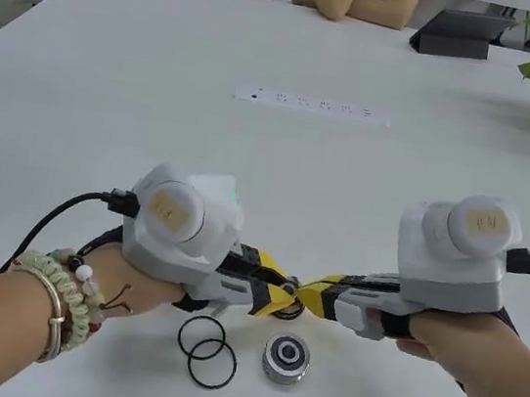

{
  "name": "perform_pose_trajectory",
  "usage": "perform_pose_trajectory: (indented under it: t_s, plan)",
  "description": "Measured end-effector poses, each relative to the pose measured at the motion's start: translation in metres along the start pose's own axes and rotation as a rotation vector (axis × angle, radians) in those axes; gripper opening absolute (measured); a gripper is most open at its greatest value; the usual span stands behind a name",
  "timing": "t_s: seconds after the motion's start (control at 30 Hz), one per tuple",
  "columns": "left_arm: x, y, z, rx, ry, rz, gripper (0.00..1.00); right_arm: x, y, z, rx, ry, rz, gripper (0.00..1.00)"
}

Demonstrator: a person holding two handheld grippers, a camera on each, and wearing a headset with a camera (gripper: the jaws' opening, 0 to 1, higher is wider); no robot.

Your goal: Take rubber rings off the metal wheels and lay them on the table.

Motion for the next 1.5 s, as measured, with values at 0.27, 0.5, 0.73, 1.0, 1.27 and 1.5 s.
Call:
perform_pose_trajectory:
  t_s: [0.27,0.5,0.73,1.0,1.27,1.5]
  plan:
    - [0.000,0.000,0.000,0.000,-0.002,-0.002,0.07,0.005,-0.003,0.000,-0.013,-0.024,0.009,0.00]
    - [0.000,0.000,0.000,-0.002,-0.004,0.007,0.07,0.009,-0.012,0.001,-0.048,-0.026,0.015,0.00]
    - [0.000,0.001,0.001,-0.014,-0.010,0.020,0.07,0.006,-0.007,0.001,-0.030,-0.019,-0.003,0.00]
    - [0.001,-0.005,0.005,-0.003,0.012,0.025,0.09,0.002,-0.006,0.004,-0.037,-0.005,-0.021,0.00]
    - [0.009,-0.021,0.020,-0.056,0.044,0.085,0.20,0.004,-0.016,0.010,-0.087,-0.007,-0.026,0.00]
    - [0.010,-0.034,0.035,-0.083,0.055,0.042,0.32,0.005,-0.022,0.015,-0.115,-0.001,-0.030,0.00]
Point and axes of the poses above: the centre of the closed fingertips' face, and the gripper's own axes: z roughly backward along the fingers, x roughly to its left, y roughly out of its underside, the point moved 4 cm from there along z, roughly backward along the fingers, and after that the axes turned 13 degrees about -y, right-handed, at the moved point
